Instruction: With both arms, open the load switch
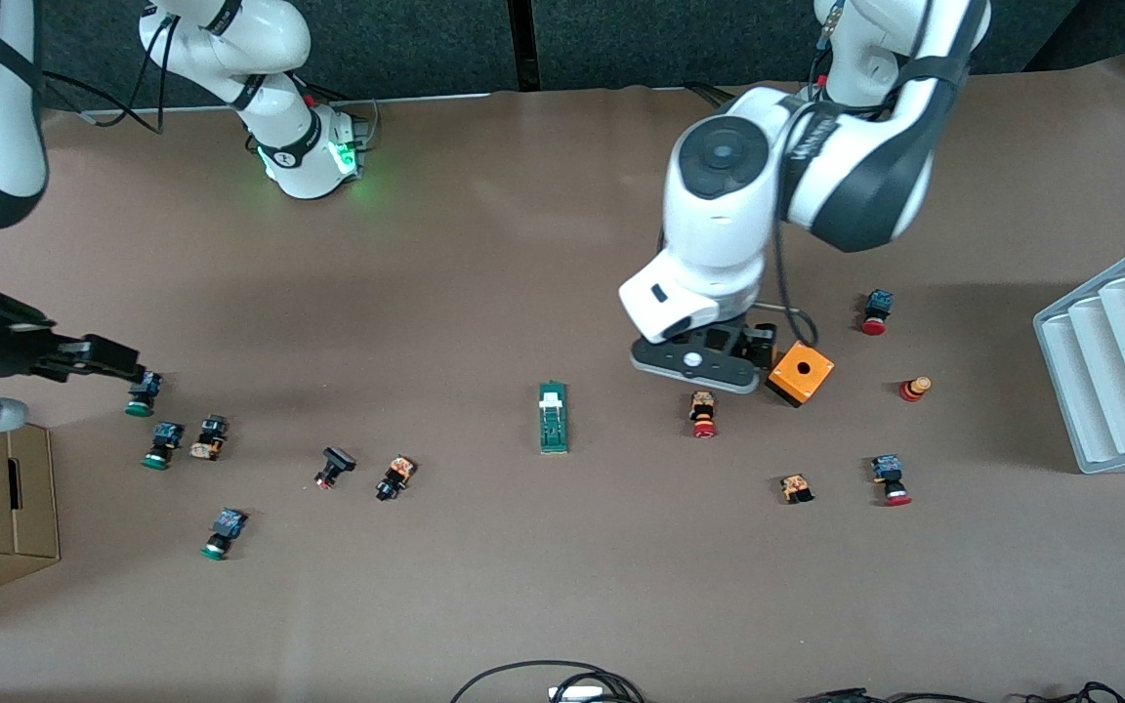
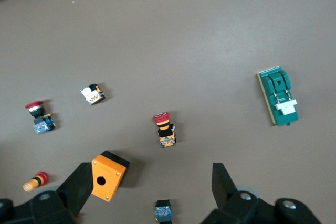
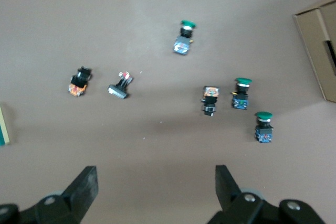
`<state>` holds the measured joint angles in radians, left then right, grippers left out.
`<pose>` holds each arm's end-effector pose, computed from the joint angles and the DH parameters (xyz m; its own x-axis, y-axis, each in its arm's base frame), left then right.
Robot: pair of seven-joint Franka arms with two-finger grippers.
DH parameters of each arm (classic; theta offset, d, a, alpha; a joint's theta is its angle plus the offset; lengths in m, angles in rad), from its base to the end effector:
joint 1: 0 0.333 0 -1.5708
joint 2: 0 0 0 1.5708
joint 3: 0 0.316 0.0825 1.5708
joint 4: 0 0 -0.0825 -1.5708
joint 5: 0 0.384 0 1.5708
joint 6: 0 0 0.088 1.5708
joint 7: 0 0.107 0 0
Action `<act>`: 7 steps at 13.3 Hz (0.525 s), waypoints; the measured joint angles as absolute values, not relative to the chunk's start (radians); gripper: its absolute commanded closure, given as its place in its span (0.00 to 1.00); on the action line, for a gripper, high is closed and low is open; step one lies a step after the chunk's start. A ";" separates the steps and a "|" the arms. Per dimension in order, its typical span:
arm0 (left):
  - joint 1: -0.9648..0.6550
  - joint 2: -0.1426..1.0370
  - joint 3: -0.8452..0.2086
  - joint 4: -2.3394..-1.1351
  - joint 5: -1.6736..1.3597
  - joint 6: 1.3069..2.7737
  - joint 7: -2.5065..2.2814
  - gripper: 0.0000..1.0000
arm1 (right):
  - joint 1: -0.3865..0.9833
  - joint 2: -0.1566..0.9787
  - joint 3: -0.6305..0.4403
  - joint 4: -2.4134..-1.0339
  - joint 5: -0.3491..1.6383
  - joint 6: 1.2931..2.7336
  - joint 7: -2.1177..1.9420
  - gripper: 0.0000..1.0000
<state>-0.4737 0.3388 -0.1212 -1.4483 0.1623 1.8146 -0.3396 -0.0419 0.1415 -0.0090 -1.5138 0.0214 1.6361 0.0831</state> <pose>0.5655 -0.3530 0.4992 0.9567 -0.2835 0.0660 -0.2762 -0.9557 -0.1020 0.6011 -0.0281 0.5754 0.9906 -0.1349 -0.0208 -0.1353 -0.9906 -0.0184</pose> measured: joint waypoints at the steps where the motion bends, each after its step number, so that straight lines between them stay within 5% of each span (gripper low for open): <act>1: -0.449 0.334 -0.121 -1.447 0.148 1.815 -0.332 0.00 | -0.048 0.136 -0.012 -1.505 0.021 1.632 0.089 0.00; 7: -0.286 0.294 -0.118 -1.436 0.134 1.776 -0.223 0.00 | -0.047 0.055 -0.002 -1.605 0.021 1.640 0.093 0.00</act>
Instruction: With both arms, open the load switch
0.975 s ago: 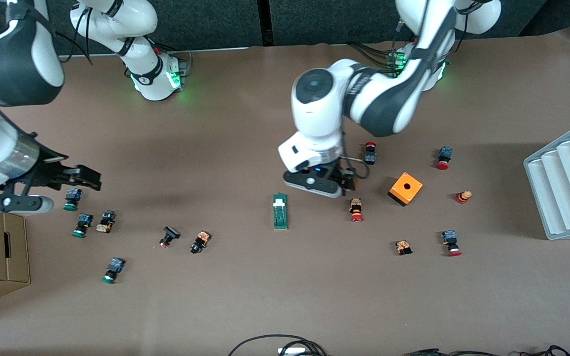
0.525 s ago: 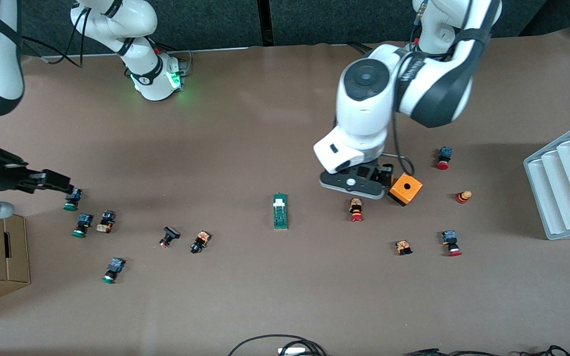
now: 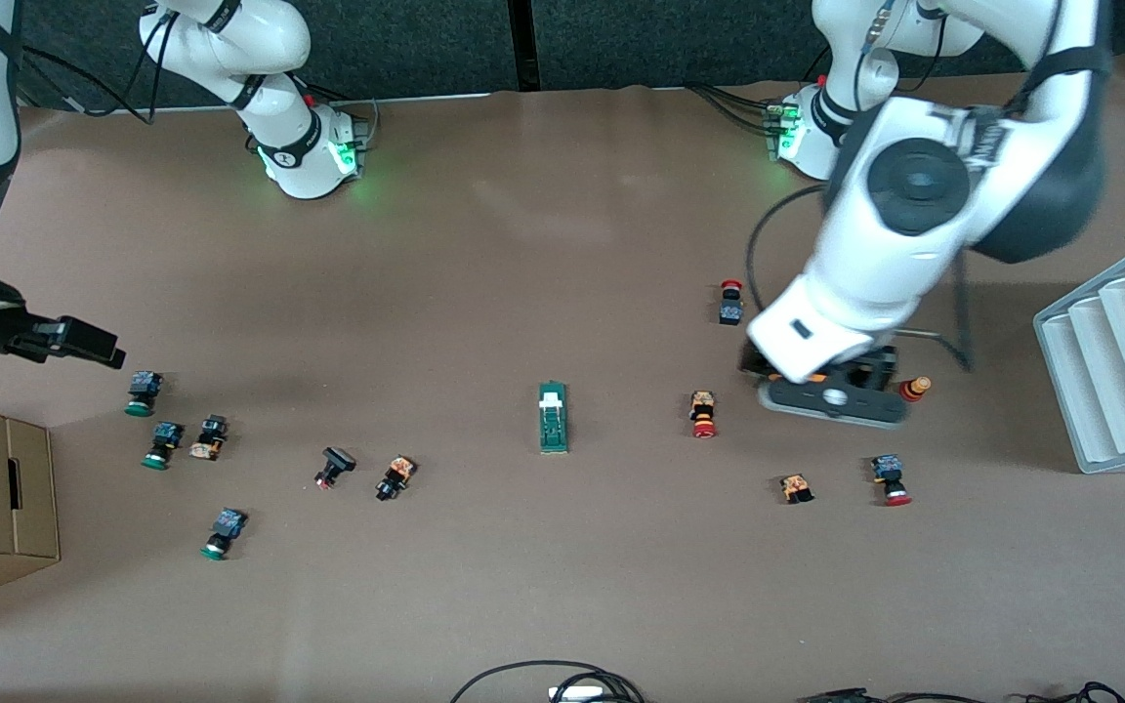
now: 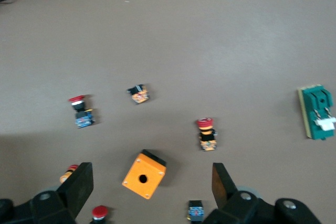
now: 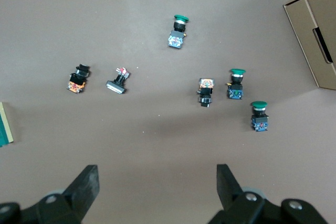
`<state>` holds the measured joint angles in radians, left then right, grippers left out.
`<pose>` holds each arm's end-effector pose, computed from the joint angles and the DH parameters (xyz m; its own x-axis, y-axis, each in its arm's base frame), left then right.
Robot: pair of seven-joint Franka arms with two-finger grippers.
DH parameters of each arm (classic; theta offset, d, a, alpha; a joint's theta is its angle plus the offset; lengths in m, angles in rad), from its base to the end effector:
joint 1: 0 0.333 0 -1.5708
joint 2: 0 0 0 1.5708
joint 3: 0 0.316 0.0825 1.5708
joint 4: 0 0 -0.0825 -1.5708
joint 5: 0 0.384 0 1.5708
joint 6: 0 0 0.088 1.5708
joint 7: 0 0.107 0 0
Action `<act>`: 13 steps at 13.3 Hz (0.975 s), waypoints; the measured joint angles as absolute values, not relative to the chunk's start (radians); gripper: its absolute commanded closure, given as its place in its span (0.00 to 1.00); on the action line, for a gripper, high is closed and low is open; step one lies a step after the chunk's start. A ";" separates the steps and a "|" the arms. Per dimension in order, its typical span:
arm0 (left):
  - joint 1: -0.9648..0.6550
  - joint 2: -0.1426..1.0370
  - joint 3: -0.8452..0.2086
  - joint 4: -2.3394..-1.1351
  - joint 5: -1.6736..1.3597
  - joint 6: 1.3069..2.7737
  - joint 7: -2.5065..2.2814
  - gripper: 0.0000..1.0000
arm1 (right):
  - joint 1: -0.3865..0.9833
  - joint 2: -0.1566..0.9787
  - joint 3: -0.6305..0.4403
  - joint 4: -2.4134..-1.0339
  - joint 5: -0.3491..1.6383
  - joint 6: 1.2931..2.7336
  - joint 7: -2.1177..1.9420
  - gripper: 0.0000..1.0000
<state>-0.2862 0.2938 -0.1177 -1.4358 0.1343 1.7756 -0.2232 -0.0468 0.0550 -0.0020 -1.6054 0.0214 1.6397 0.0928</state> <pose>0.6110 -0.2376 0.5310 0.9774 -0.2001 0.0676 -0.1942 -0.9772 -0.0856 0.5748 -0.0259 0.5830 0.9895 -0.1426 -0.0226 -0.1430 -0.9895 -0.0192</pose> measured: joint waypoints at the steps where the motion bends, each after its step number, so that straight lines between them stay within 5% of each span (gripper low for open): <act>1: -0.265 0.287 -0.118 -1.436 0.134 1.764 -0.220 0.00 | -0.047 0.024 -0.001 -1.651 0.021 1.660 0.091 0.00; 6: -0.166 0.235 -0.117 -1.433 0.128 1.689 -0.053 0.00 | -0.046 -0.032 -0.001 -1.726 0.022 1.680 0.091 0.00; 13: -0.032 0.048 -0.061 -1.590 0.017 1.640 0.034 0.00 | -0.046 -0.060 -0.006 -1.631 0.024 1.577 0.094 0.00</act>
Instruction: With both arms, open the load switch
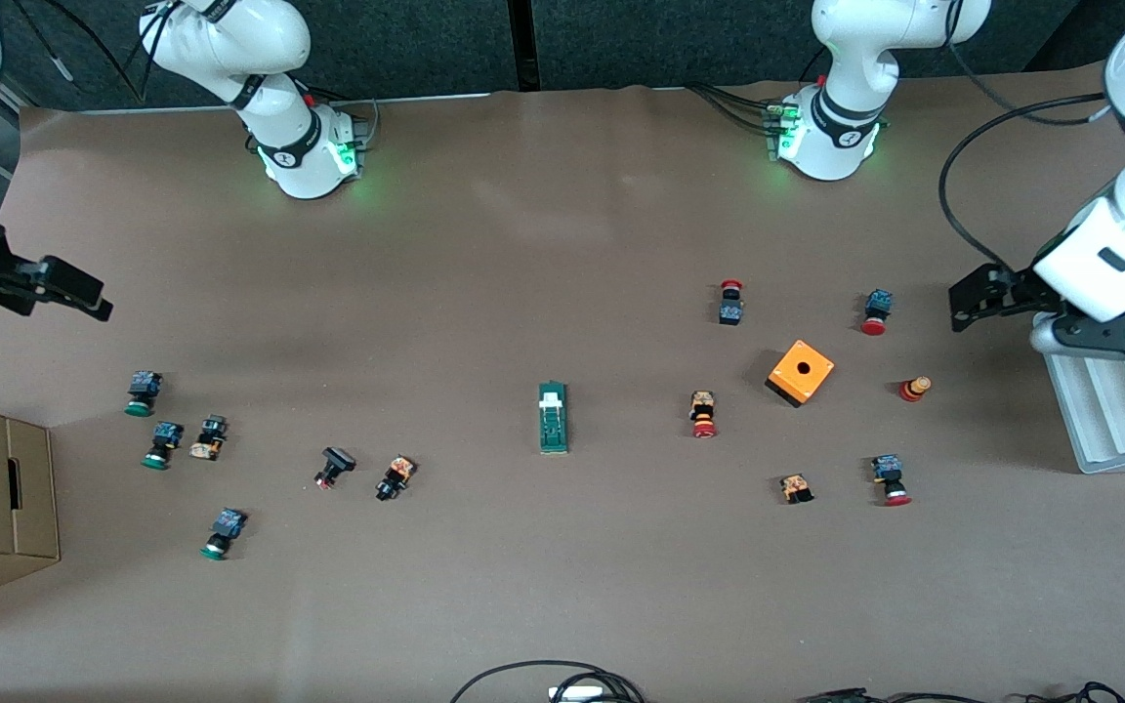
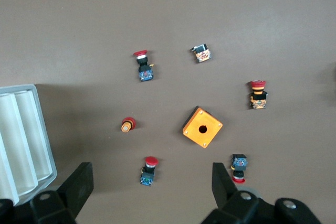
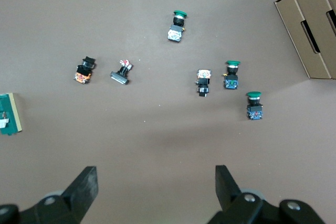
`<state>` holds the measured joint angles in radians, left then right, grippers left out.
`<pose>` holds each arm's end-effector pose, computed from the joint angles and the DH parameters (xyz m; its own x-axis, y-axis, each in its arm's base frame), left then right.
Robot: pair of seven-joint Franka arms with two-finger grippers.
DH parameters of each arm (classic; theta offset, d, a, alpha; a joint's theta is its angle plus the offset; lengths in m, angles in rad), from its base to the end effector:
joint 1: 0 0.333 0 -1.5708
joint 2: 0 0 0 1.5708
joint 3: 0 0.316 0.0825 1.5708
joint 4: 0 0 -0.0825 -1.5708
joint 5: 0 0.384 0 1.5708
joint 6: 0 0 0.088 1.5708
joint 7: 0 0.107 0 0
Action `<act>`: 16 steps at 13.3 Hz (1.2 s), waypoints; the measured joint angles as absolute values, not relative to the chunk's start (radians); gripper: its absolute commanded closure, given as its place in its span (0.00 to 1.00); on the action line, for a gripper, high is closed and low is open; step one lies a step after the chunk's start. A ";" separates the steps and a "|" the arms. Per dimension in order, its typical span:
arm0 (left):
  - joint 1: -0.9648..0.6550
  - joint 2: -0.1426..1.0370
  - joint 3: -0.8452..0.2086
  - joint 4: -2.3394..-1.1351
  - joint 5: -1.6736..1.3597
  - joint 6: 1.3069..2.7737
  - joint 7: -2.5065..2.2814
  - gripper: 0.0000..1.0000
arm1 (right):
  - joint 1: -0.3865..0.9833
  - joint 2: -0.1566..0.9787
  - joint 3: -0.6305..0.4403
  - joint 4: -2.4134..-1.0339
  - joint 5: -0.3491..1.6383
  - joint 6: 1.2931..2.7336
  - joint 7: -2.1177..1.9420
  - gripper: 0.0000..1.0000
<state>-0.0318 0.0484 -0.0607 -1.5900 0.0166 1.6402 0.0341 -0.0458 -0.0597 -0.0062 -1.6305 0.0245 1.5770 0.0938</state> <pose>0.5723 -0.0506 0.5942 0.9919 -0.1273 0.0014 -0.1273 -0.9918 -0.0137 0.5356 -0.0254 0.6294 0.9894 -0.1454 0.0038 -0.1453 -0.9891 -0.0253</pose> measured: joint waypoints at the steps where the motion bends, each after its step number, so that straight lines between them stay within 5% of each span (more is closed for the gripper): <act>1: -0.034 0.038 -0.059 -1.606 0.014 1.648 0.034 0.00 | -0.046 -0.060 -0.006 -1.627 0.024 1.571 0.094 0.00; 16: -0.039 -0.031 -0.036 -1.727 0.013 1.730 0.035 0.00 | -0.019 -0.007 0.002 -1.627 0.024 1.538 -0.023 0.00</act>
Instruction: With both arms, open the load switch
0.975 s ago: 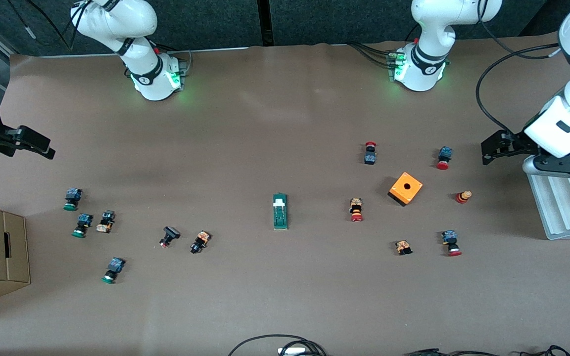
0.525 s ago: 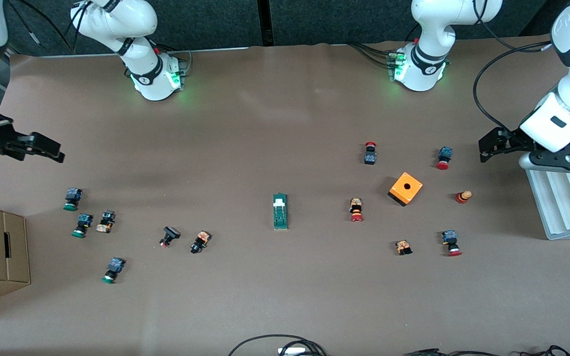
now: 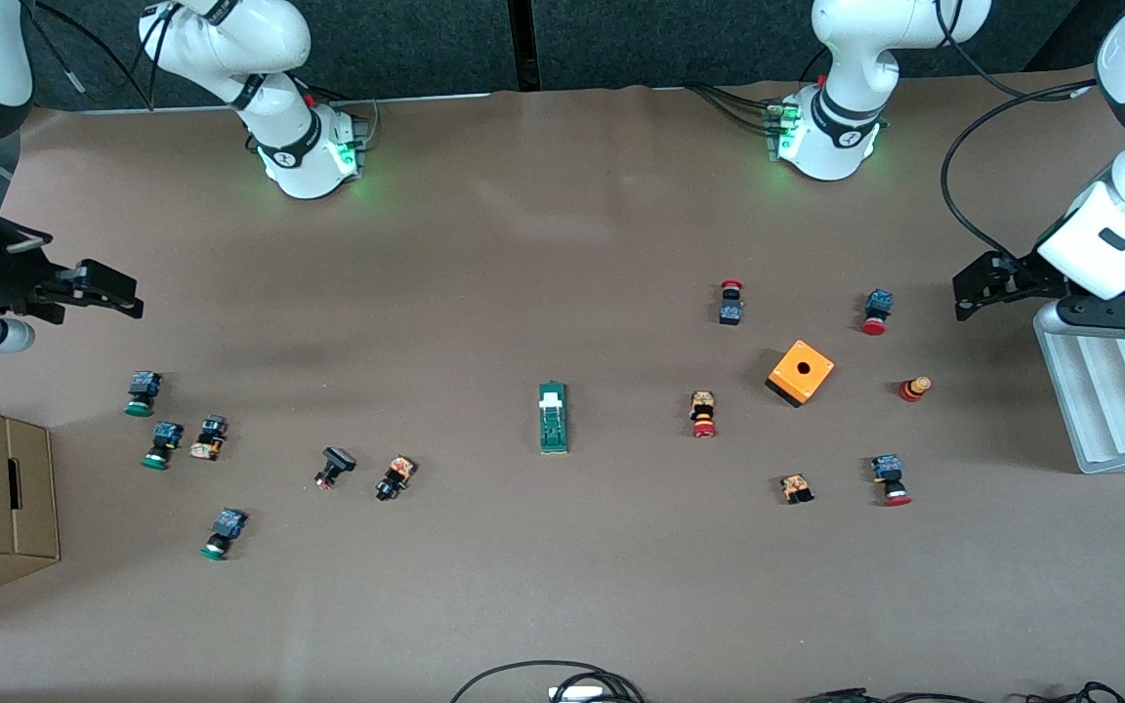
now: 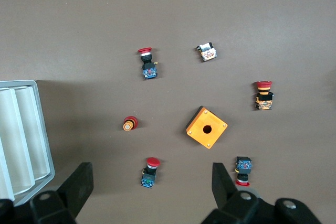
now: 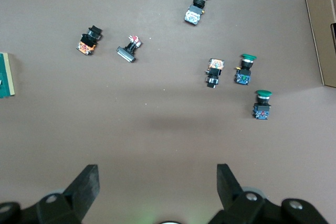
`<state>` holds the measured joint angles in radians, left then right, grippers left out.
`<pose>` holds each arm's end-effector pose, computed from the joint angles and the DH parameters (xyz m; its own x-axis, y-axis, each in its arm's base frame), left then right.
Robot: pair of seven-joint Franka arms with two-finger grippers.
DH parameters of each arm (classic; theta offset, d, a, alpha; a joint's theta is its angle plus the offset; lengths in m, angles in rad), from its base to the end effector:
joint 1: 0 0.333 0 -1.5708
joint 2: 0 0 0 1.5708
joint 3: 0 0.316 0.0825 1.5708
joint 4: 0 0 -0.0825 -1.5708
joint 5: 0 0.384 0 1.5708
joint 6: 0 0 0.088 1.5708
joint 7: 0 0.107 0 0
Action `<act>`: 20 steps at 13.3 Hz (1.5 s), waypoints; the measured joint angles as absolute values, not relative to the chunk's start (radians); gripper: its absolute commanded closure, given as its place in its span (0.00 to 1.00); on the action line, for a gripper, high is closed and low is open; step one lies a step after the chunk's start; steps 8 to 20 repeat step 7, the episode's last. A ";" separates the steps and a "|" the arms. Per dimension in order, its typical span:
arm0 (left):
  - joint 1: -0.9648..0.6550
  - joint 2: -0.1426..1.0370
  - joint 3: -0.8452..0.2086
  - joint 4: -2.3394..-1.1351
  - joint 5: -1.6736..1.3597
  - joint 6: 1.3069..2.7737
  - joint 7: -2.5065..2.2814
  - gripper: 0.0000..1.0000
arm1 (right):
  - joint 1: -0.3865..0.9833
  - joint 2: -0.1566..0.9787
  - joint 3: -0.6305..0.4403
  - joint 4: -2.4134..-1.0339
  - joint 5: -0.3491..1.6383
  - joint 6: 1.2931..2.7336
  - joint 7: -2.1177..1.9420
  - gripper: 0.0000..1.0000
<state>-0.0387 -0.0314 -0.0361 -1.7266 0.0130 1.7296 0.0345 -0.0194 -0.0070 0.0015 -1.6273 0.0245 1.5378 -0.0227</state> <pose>0.5540 -0.0406 0.5817 0.9932 -0.1111 0.0339 -0.1106 -0.9937 -0.0152 0.5467 -0.0071 0.5991 0.9966 0.0057 -0.0818 0.0035 -0.9996 -0.0263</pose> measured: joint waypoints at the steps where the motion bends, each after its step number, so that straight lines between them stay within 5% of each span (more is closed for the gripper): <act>1: -0.038 -0.031 -0.037 -1.727 0.013 1.730 0.035 0.00 | -0.019 -0.006 0.001 -1.627 0.024 1.537 -0.023 0.00; 20: -0.038 -0.032 -0.042 -1.726 0.013 1.730 0.034 0.00 | -0.019 -0.003 -0.001 -1.627 0.024 1.536 -0.023 0.00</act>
